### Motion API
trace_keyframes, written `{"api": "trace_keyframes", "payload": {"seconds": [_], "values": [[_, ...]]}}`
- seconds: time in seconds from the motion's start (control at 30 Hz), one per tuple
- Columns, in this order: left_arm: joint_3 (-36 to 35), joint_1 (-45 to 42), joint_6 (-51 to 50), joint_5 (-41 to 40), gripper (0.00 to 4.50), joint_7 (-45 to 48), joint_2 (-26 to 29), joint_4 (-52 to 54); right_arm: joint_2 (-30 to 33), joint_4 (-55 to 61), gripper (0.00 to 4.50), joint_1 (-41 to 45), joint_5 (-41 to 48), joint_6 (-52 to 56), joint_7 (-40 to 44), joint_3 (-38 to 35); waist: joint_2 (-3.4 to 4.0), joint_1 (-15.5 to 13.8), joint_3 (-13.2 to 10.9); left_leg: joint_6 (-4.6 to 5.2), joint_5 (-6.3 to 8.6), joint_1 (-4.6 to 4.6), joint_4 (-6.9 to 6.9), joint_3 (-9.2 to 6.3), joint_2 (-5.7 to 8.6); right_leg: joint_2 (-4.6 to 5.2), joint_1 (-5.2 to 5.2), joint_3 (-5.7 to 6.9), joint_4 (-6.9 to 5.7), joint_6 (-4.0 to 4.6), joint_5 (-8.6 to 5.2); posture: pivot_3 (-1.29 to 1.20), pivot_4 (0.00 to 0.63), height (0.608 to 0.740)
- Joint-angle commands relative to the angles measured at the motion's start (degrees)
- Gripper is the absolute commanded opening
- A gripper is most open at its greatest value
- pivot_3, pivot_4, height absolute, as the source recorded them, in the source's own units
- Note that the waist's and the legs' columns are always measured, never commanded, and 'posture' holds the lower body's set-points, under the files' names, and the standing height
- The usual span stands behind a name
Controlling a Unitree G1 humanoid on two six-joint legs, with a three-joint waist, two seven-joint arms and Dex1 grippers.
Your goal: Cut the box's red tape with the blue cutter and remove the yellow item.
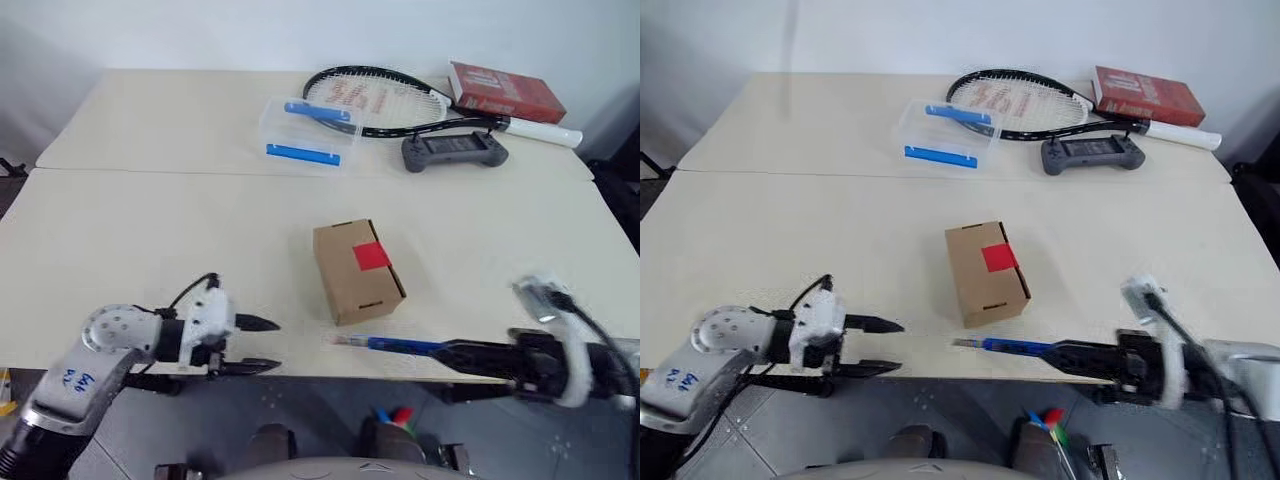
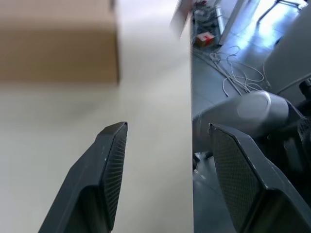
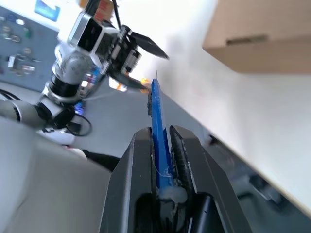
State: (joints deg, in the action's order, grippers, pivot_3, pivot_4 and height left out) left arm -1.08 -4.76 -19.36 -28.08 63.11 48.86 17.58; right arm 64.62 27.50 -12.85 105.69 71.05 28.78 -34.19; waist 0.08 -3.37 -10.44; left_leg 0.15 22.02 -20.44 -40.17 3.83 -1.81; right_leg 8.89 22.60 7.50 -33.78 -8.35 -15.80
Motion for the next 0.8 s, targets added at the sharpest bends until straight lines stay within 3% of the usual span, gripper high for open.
{"api": "trace_keyframes", "payload": {"seconds": [0.03, 0.13, 0.27, 0.4, 0.67, 0.8], "values": [[-2.20, -7.86, -0.40, -2.16, 2.25, -0.59, -3.44, -7.69, 2.59, -1.47, 0.18, -5.72, -8.92, 6.64, 7.97, -16.93, 0.01, -0.75, 0.00, 0.01, 0.00, -0.01, 0.00, -0.01, 0.03, 0.00, -0.01, -0.04, 0.00, 0.00, 0.00, 0.00, 0.150, 0.740], [-0.24, -15.17, -1.56, -1.52, 1.31, -0.94, -7.15, -11.63, 5.18, -2.21, 0.18, -7.93, -17.55, 7.99, 13.94, -23.04, -0.05, -0.80, 0.03, 0.02, -0.01, -0.02, -0.03, 0.04, 0.03, -0.05, -0.01, -0.16, 0.01, 0.02, 0.02, 0.00, 0.150, 0.740], [4.06, -25.64, -1.71, 1.14, 0.10, -1.42, -13.59, -17.61, 9.51, -3.07, 0.18, -5.20, -25.41, 6.41, 17.15, -23.37, -0.07, -0.53, 0.03, 0.02, -0.01, 0.00, 0.00, 0.10, 0.04, -0.08, 0.01, -0.22, 0.01, -0.02, 0.05, 0.00, 0.150, 0.740], [7.99, -33.94, -0.79, 4.40, 0.00, -1.42, -19.06, -23.82, 13.56, -5.74, 0.18, 4.99, -25.26, 3.83, 9.30, -16.19, -0.12, 0.30, 0.00, -0.01, -0.02, 0.03, 0.03, 0.10, 0.02, -0.13, 0.03, -0.21, -0.03, -0.05, 0.06, 0.00, 0.150, 0.740], [13.58, -42.07, 0.01, 13.23, 0.00, -5.09, -24.67, -31.24, 25.47, -9.23, 0.18, 28.93, -5.71, -4.35, -15.96, 11.72, -0.15, 1.70, -0.03, -0.07, -0.06, -0.04, 0.09, 0.09, -0.02, -0.13, 0.15, -0.12, -0.05, -0.07, 0.08, 0.00, 0.150, 0.740], [16.26, -42.54, 0.85, 17.04, 0.00, -5.24, -25.01, -31.66, 21.85, -11.46, 0.18, 46.44, 0.00, -5.38, -26.18, 27.00, -0.23, 1.88, -0.08, -0.08, -0.05, -0.26, 0.03, 0.04, -0.02, -0.12, 0.25, -0.03, 0.07, -0.09, 0.09, 0.00, 0.150, 0.740]]}}
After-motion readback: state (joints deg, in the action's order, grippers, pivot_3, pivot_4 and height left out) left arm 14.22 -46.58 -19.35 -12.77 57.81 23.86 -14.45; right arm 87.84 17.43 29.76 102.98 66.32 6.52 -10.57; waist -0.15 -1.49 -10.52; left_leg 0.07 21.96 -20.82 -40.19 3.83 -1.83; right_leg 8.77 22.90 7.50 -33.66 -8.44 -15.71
